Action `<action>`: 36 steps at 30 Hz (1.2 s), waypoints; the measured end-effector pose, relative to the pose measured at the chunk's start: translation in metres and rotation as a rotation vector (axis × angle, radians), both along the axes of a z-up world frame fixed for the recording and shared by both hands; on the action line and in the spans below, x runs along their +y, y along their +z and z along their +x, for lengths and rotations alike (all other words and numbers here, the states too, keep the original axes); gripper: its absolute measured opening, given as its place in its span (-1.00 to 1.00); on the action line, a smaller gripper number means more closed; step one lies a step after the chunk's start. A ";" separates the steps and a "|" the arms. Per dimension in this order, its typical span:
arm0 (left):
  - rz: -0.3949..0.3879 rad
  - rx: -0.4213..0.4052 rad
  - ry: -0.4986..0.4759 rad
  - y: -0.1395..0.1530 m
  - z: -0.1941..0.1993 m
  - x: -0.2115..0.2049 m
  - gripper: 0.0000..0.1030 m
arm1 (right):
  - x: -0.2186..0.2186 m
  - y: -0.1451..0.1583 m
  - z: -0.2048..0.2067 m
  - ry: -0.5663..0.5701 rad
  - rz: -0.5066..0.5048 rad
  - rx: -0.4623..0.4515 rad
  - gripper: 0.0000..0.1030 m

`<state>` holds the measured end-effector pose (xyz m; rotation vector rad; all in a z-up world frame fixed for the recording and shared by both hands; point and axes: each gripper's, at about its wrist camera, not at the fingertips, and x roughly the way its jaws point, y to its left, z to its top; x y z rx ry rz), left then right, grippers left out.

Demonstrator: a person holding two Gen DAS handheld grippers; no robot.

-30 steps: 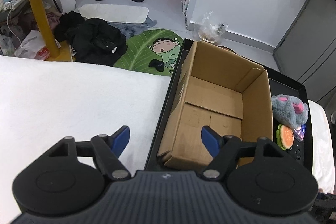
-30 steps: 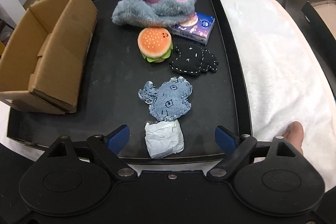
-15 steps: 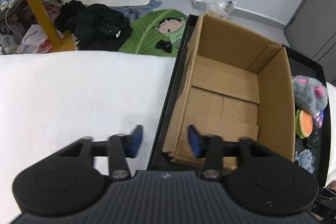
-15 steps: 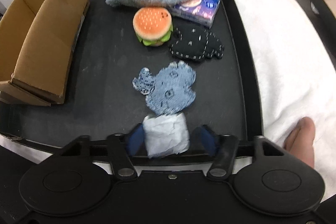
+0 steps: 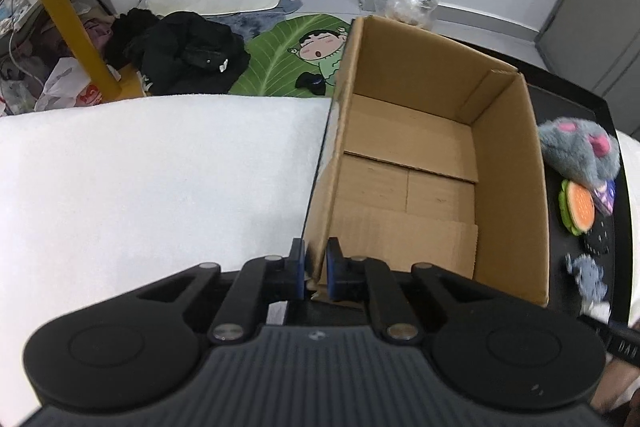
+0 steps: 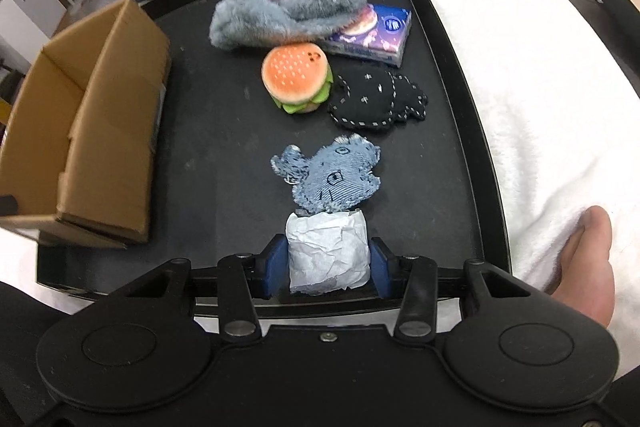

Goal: Organize soft objects
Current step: 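Carry the white cloth with the right tool over the box and release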

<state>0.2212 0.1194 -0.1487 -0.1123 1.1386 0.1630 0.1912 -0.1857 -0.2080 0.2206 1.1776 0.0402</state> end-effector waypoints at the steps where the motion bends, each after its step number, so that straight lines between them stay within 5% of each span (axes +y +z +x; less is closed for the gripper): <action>1: 0.000 -0.002 -0.009 0.001 -0.001 -0.001 -0.83 | 0.000 0.002 -0.001 -0.001 0.007 -0.006 -0.16; 21: -0.053 -0.007 -0.153 -0.001 -0.020 -0.007 -0.83 | 0.017 0.055 -0.005 0.025 0.091 -0.126 -0.15; 36: -0.110 0.012 -0.121 -0.011 -0.016 -0.003 -0.83 | 0.080 0.093 0.020 0.127 0.122 -0.201 -0.15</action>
